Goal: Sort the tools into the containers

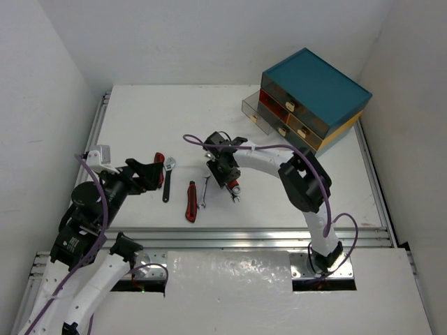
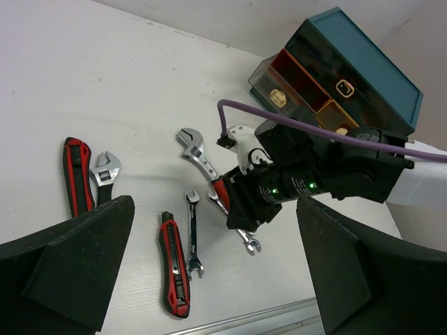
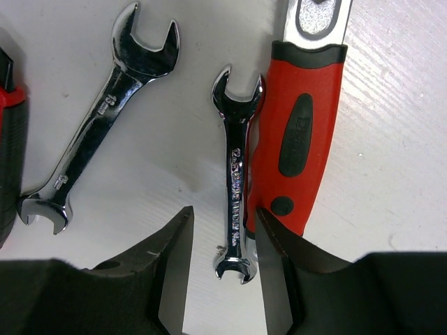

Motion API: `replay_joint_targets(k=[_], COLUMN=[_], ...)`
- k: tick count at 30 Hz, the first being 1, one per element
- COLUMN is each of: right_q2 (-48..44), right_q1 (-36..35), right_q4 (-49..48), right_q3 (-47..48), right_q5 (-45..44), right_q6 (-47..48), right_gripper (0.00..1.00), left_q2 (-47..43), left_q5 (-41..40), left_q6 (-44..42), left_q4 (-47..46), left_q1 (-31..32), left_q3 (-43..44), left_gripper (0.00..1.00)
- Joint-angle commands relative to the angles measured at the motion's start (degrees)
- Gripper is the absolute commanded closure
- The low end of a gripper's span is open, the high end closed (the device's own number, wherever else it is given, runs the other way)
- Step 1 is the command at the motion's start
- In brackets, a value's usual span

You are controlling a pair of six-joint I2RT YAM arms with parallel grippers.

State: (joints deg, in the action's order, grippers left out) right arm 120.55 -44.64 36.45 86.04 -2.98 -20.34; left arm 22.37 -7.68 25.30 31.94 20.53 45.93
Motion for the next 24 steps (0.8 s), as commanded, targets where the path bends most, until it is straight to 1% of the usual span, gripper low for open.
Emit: replay_joint_targets(k=[1, 3, 5, 7, 8, 13, 21, 24], right_q2=[4.5, 4.9, 5.5, 4.3, 3.2, -2.9, -2.5, -0.3], right_q1=[0.1, 0.2, -0.1, -0.8, -1.1, -2.7, -3.6, -3.4], right_q4=[-3.6, -3.0, -3.2, -4.7, -6.8, -9.6, -8.5, -6.6], right_q3=[1.9, 2.6, 3.5, 2.5, 1.9, -0.7, 0.9, 2.0], right_q5=[0.3, -5.5, -7.7, -2.5, -1.9, -2.5, -1.5, -3.7], right_q6=[-0.8, -1.5, -0.2, 1.2, 0.7, -0.3, -0.2, 0.0], right_gripper=[0.59, 0.56, 0.57, 0.57, 0.57, 0.58, 0.57, 0.57], left_q2=[-0.2, -0.4, -0.7, -0.7, -0.7, -0.7, -1.2, -1.3], left_q5=[-0.1, -0.1, -0.1, 0.1, 0.1, 0.2, -0.1, -0.1], left_q6=[-0.8, -0.7, -0.7, -0.7, -0.8, -0.8, -0.7, -0.7], left_q4=[-2.4, -2.4, -2.5, -2.4, -2.5, -2.5, -2.5, -2.5], left_q1=[-0.6, -0.6, -0.6, -0.6, -0.6, -0.6, -0.6, -0.6], left_q3=[-0.3, -0.3, -0.4, -0.4, -0.4, -0.4, -0.5, -0.5], left_gripper=[0.00, 0.00, 0.00, 0.00, 0.00, 0.00, 0.00, 0.00])
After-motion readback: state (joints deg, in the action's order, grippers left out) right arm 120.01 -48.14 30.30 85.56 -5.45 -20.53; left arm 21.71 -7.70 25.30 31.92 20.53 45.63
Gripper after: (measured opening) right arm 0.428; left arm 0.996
